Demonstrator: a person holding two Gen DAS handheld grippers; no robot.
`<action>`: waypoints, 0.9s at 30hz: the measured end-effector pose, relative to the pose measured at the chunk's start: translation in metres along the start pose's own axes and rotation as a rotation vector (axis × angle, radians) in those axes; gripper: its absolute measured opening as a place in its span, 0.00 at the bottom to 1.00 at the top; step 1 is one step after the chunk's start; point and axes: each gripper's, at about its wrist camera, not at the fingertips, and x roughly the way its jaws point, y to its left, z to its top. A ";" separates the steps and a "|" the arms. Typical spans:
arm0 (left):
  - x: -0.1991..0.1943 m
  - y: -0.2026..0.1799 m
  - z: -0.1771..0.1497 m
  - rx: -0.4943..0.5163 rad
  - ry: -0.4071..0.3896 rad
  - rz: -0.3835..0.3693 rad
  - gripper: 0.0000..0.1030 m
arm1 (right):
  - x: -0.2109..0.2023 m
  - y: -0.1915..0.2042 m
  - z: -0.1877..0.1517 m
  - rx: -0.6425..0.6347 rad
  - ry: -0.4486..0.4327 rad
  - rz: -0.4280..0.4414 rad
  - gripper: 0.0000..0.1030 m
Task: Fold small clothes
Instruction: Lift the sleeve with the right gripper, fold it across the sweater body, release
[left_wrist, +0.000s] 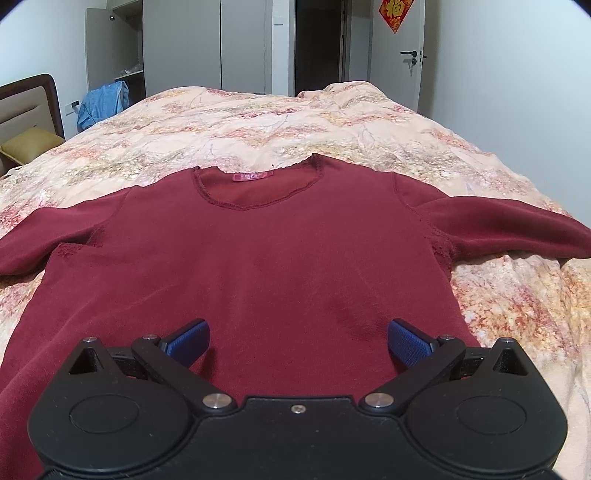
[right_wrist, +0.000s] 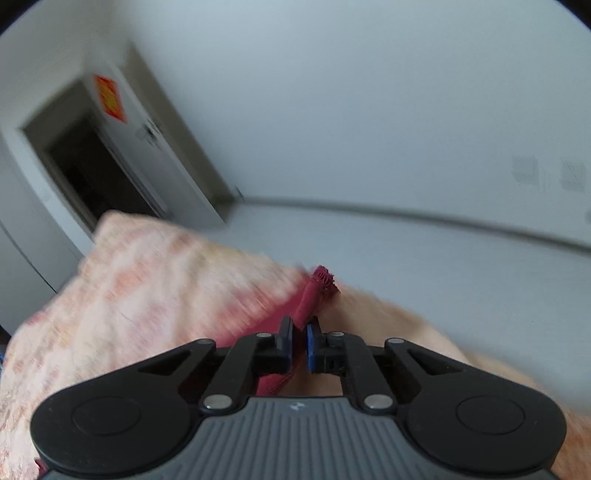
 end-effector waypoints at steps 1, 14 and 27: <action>-0.001 0.000 0.002 -0.003 0.000 -0.001 0.99 | 0.003 -0.005 -0.002 0.026 0.017 -0.001 0.08; -0.037 0.034 0.056 -0.066 -0.095 0.029 0.99 | -0.088 0.123 -0.019 -0.477 -0.309 0.189 0.07; -0.091 0.164 0.075 -0.308 -0.200 0.210 0.99 | -0.159 0.361 -0.231 -1.134 -0.266 0.678 0.07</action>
